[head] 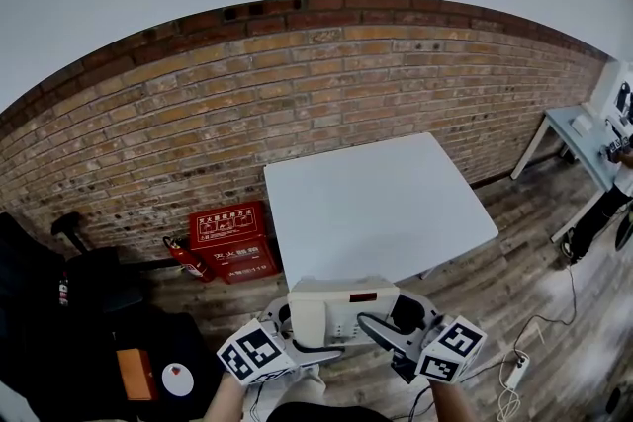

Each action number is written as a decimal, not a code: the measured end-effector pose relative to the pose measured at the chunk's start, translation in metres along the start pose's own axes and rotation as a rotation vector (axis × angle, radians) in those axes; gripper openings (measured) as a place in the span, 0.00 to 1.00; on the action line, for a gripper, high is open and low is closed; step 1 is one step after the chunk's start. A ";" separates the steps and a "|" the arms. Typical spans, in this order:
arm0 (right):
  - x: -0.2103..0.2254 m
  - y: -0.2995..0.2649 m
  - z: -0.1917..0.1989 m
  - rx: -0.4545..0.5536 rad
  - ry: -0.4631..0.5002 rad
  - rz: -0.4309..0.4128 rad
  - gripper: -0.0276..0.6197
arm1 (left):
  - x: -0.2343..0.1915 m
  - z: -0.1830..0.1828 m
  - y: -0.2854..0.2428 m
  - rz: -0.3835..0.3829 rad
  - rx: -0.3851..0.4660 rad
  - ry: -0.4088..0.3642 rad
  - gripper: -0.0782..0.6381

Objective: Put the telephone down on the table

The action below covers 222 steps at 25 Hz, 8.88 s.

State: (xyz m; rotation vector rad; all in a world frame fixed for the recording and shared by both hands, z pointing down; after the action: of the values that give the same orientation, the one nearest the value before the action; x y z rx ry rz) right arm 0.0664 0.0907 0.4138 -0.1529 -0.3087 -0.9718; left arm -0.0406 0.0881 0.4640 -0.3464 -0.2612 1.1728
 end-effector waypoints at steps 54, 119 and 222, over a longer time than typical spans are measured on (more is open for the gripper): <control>0.099 -0.121 -0.012 -0.043 -0.093 0.093 0.44 | -0.154 0.019 -0.023 0.108 -0.022 0.080 0.81; 0.276 -0.133 0.117 -0.354 -0.428 -0.147 0.44 | -0.188 0.141 -0.166 -0.033 -0.231 0.460 0.81; 0.328 -0.139 0.208 -0.409 -0.749 -0.057 0.44 | -0.206 0.195 -0.182 -0.306 -0.393 0.620 0.81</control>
State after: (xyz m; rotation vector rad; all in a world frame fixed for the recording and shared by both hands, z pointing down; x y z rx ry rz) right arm 0.0839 -0.1897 0.7159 -0.8958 -0.7987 -0.9978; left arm -0.0347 -0.1413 0.7112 -0.9576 0.0065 0.6627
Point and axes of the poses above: the fingertips, and each gripper's own axes: y backward along the fingers, x to its right, z out of its underside, the point moved 3 cm from there along y, backward along the fingers, and after that the axes turned 13 degrees about -z, right-handed, at the moved point
